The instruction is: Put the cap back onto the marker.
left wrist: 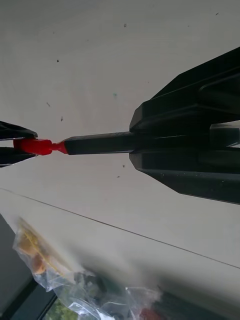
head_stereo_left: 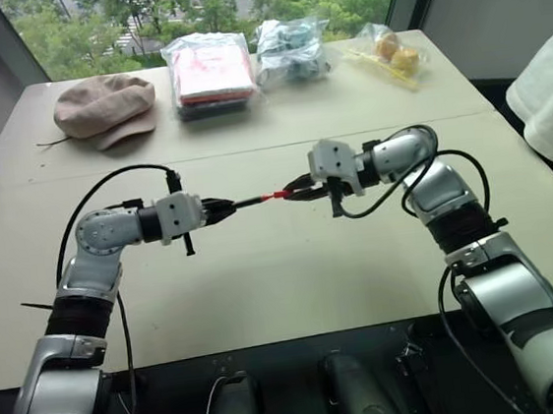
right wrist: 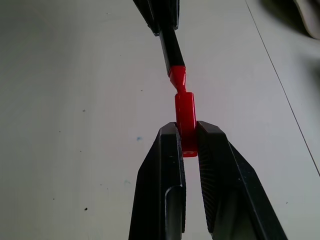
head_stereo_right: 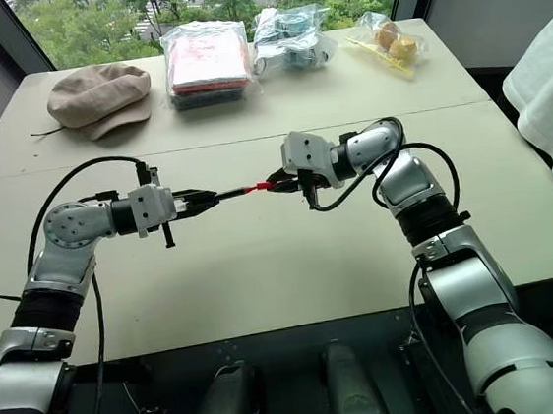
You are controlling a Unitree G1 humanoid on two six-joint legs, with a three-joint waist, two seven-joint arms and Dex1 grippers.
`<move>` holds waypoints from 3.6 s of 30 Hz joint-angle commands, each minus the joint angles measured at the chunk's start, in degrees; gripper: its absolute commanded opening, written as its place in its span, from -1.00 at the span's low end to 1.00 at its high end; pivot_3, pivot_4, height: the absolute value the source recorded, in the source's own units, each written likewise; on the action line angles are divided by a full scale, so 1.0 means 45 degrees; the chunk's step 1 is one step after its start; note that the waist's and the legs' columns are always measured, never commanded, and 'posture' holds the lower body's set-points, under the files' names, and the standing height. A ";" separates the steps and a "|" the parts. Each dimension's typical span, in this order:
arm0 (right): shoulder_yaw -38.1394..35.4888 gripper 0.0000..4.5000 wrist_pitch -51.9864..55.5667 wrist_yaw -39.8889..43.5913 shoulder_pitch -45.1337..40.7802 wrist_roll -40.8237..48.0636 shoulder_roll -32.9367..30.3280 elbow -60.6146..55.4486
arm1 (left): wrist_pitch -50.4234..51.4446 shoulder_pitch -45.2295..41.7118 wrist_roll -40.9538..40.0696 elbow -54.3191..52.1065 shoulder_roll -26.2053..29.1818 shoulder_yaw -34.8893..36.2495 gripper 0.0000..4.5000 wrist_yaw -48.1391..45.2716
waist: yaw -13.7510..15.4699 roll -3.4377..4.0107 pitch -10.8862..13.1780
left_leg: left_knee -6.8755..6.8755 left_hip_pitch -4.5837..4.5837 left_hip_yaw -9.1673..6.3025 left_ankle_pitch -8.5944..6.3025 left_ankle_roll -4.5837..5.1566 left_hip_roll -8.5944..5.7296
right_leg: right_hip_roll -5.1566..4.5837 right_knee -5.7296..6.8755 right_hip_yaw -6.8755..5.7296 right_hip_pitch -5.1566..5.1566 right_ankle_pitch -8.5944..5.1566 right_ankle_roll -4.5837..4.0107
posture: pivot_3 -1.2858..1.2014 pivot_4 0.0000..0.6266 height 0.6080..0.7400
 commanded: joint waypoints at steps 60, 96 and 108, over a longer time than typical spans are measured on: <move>0.0738 -0.98 0.1929 0.0845 0.0585 0.0794 0.1200 -0.4010 | -0.3096 -0.0581 0.0569 -0.0135 -0.0763 -0.0411 -1.00 0.1294 | 0.0009 0.0000 0.0000 | 0.0000 -0.0002 0.0000 0.0000 0.0000 0.0000 | 0.0001 0.0001 -0.0001 -0.0002 0.0000 0.0000 | 0.03 -0.52 1.00; -0.0483 0.75 0.1508 -0.0491 0.0620 0.0856 0.0271 -0.2565 | 0.4534 0.4456 -0.0542 -0.5545 0.0595 0.2294 -1.00 0.3991 | 0.0000 0.0000 0.0000 | -0.0001 0.0002 -0.0009 0.0000 0.0001 0.0004 | -0.0003 0.0006 -0.0002 -0.0003 -0.0001 -0.0001 | 0.03 -0.52 1.00; -0.1124 0.75 0.3719 -0.2455 0.2017 0.1927 0.0535 -0.4970 | 1.4544 0.6101 -0.1253 -1.0593 -0.2116 0.4230 -1.00 0.9194 | 0.0013 -0.0004 -0.0002 | 0.0001 0.0000 -0.0022 -0.0001 0.0000 0.0003 | -0.0004 0.0009 -0.0003 -0.0001 0.0000 0.0001 | 0.03 -0.52 1.00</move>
